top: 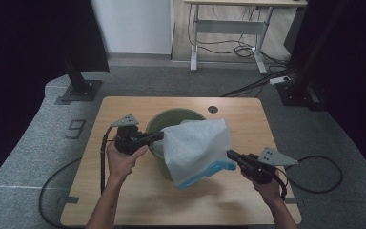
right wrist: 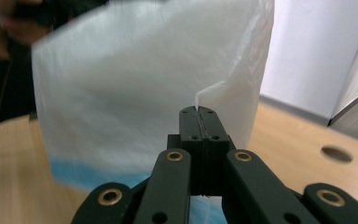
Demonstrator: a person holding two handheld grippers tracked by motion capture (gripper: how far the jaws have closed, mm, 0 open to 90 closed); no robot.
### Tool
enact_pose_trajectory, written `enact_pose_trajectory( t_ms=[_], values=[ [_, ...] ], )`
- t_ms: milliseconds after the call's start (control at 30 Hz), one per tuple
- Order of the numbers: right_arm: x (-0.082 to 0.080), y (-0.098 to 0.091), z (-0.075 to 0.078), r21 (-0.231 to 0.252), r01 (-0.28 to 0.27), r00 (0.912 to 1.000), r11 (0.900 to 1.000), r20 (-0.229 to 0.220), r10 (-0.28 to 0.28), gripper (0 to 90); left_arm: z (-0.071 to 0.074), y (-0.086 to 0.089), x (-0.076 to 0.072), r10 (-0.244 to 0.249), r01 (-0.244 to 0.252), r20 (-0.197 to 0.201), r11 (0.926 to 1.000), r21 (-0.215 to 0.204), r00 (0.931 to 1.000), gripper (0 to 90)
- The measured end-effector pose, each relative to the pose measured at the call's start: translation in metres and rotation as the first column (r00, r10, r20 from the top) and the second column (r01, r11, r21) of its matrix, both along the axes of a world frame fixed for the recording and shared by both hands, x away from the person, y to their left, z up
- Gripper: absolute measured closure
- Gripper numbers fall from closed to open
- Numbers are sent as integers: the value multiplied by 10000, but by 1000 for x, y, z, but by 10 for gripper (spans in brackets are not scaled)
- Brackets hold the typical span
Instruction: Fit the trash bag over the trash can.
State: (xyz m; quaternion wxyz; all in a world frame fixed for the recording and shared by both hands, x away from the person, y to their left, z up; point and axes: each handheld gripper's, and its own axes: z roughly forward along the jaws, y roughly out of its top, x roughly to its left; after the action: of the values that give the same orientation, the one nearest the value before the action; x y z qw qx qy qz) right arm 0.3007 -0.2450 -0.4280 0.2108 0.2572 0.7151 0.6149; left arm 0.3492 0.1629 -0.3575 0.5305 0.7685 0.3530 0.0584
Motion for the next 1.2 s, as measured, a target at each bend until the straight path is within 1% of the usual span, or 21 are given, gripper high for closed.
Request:
enact_pose_trajectory(
  t_ms=[100,167,233,300,367,400,433,467,500,533,567,633,733,800,833,867,933,1033,1200],
  values=[
    [3,-2,17,331,278,9992,9991,269,-287,887,0,-6,5,38,-38,-23,9998,171,10000,893],
    [6,-3,26,571,385,9986,9976,350,-406,887,-1,-9,7,74,-72,-82,9997,250,9999,892],
    [8,-3,31,748,437,9981,9962,392,-468,887,-1,-12,9,87,-84,-92,9993,376,9999,890],
    [11,-1,36,802,532,9973,9954,467,-570,887,-1,-16,11,61,-51,-153,9981,606,9999,879],
    [13,1,39,838,597,9967,9947,493,-640,887,-2,-19,11,52,-36,-184,9965,830,9998,850],
    [14,3,39,865,626,9967,9943,458,-667,887,-2,-19,11,110,-97,-125,9949,999,9999,814],
    [15,4,40,853,636,9967,9943,454,-676,887,-2,-19,10,403,-412,104,9930,1107,9991,759],
    [15,5,40,836,649,9967,9944,441,-687,887,-1,-18,7,762,-814,484,9900,1155,9959,696],
    [16,7,40,803,668,9967,9945,397,-701,887,0,-15,5,906,-973,641,9892,1099,9938,623],
    [17,7,39,767,678,9968,9947,364,-708,887,1,-13,3,977,-1047,716,9893,1015,9926,571],
    [17,8,39,736,704,9967,9948,357,-732,887,3,-11,1,979,-1057,787,9891,1022,9921,550],
    [18,7,38,753,821,9962,9938,234,-841,886,7,-8,-4,907,-1003,898,9889,1096,9918,490],
    [20,6,38,805,969,9952,9920,91,-979,887,9,-6,-10,696,-813,1056,9905,1113,9920,428],
    [21,7,38,763,1050,9944,9915,10,-1054,887,11,-4,-14,651,-779,1172,9910,1087,9910,391],
    [21,7,38,739,1065,9943,9916,-18,-1066,886,11,-3,-15,648,-771,1204,9920,1004,9906,381],
    [21,7,38,716,1085,9941,9915,-60,-1084,887,12,-2,-17,550,-657,1188,9939,886,9914,373],
    [22,7,37,685,1135,9935,9912,-145,-1127,886,14,0,-19,455,-552,1212,9954,777,9916,357],
    [23,7,37,712,1161,9932,9907,-212,-1148,886,15,-4,-24,245,-367,1320,9952,911,9909,342],
    [24,11,37,743,1116,9935,9910,-290,-1097,887,18,-19,-33,-193,10,1575,9934,1150,9873,343]
  ],
)
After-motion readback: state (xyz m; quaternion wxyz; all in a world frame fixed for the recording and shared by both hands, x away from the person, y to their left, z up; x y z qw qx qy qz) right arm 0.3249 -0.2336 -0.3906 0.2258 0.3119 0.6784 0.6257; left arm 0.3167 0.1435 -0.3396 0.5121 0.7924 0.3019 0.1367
